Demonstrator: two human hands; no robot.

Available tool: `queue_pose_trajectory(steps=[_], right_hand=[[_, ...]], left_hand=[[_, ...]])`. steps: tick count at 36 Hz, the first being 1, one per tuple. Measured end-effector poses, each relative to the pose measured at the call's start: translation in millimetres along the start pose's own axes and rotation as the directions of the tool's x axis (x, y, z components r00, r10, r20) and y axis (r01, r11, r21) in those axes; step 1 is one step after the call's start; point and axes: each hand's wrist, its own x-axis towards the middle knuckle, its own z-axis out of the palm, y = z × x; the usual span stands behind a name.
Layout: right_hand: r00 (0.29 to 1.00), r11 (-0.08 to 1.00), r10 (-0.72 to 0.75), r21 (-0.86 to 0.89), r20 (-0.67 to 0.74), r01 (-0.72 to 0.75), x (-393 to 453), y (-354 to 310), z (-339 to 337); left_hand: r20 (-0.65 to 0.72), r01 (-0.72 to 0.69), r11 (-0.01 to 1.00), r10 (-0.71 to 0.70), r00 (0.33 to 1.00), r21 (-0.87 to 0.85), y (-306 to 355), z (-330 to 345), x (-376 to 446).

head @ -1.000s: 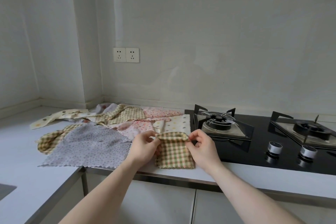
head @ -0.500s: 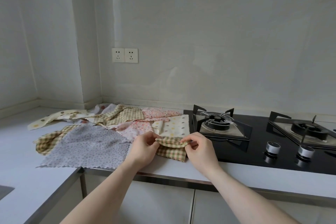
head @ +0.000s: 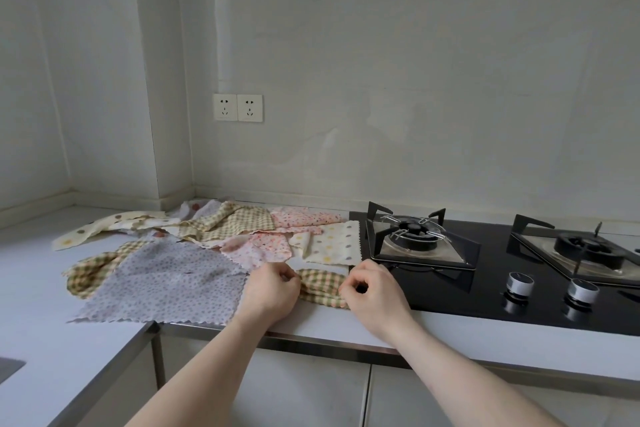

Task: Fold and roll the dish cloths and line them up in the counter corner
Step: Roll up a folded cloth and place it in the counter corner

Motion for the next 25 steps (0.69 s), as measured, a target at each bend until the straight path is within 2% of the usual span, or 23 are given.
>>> queue_pose_trajectory(steps=[3,6,17,22,25], right_hand=[[0.999,0.998,0.052,0.029,0.002,-0.053,2.3,1.3,-1.8],[0.999,1.000,0.030,0.001,-0.012,-0.030,2.3,2.9,0.0],[0.999,0.996,-0.004,-0.092,-0.032,0.001,0.0,2.7,0.6],[0.999,0.960,0.034,-0.279,0.016,-0.028,1.2,2.2,5.0],[0.998,0.958,0.050,-0.285,0.029,-0.040,0.6,0.9,4.2]], left_hand=[[-0.001,0.033,0.999,-0.033,0.999,-0.042,1.1,-0.3,0.4],[0.019,0.023,0.999,-0.022,1.000,-0.046,3.6,-2.1,-0.9],[0.121,-0.091,0.951,0.058,0.991,0.294,7.6,-0.2,-5.4],[0.124,-0.061,0.972,0.034,0.992,0.226,11.8,-3.7,-8.6],[0.120,-0.064,0.981,0.042,0.992,0.185,11.0,-5.2,-8.9]])
